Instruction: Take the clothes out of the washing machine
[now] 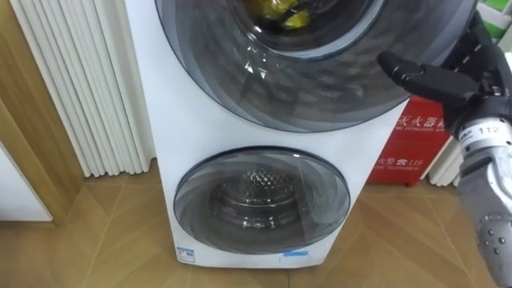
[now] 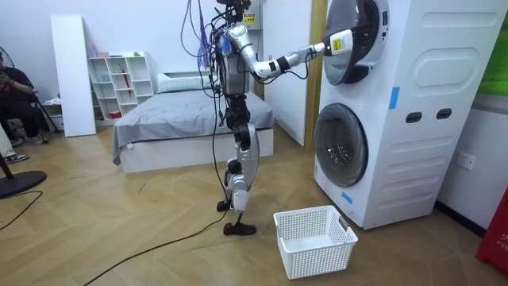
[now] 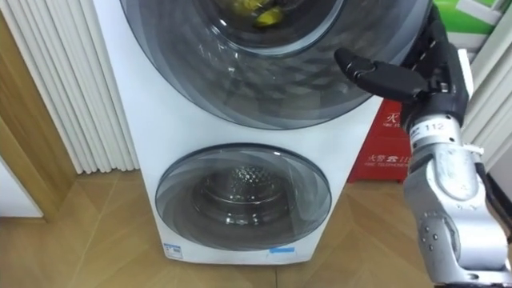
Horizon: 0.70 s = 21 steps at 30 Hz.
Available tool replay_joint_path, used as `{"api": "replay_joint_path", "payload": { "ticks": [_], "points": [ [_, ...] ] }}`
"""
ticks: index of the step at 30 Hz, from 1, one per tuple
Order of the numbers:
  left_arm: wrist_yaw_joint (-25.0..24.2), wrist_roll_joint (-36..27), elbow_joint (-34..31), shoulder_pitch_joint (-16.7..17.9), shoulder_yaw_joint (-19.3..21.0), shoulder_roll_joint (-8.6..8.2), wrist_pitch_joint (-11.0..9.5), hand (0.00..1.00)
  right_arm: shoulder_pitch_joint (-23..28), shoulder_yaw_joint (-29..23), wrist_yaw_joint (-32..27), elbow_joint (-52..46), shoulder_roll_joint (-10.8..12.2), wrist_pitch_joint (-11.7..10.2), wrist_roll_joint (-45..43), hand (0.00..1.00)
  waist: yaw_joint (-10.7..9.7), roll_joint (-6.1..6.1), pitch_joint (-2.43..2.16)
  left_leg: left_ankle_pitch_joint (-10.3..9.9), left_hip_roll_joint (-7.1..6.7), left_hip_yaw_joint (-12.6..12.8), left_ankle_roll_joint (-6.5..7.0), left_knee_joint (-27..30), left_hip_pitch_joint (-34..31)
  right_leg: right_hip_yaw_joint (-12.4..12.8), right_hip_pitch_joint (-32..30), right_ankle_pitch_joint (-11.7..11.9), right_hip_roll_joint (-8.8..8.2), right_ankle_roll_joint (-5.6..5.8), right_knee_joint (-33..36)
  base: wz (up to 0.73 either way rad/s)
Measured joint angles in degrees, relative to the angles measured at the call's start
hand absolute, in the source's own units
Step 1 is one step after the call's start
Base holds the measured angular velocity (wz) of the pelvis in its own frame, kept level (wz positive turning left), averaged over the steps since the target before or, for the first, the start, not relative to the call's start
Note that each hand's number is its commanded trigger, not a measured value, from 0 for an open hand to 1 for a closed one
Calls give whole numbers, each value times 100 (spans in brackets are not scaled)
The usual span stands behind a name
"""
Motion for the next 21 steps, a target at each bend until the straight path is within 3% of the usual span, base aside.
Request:
{"api": "replay_joint_path", "payload": {
  "ticks": [14, 16, 21],
  "points": [
    [-69, 58, 12, 53, 0, 11, -145, 0, 15, 124, 268, -163, -3, 30, -156, 0, 131, -50, -2, 0, 17, -15, 0, -11, 75, 19, -20, 0, 23, 0, -2, -12],
    [-69, 118, 13, 75, 2, 18, -145, 0, 65, 153, 274, -352, -3, 127, -324, 0, 133, -49, -2, 0, 26, -2, 0, -11, 80, 39, -37, 0, 36, 0, -2, -15],
    [-53, 106, 33, 52, -117, 63, -157, 0, 343, 224, 585, -738, 7, 97, -478, 0, 134, -39, 2, 0, 62, 10, 0, -9, 133, 157, -41, 14, 87, -23, -8, -17]
  ]
}}
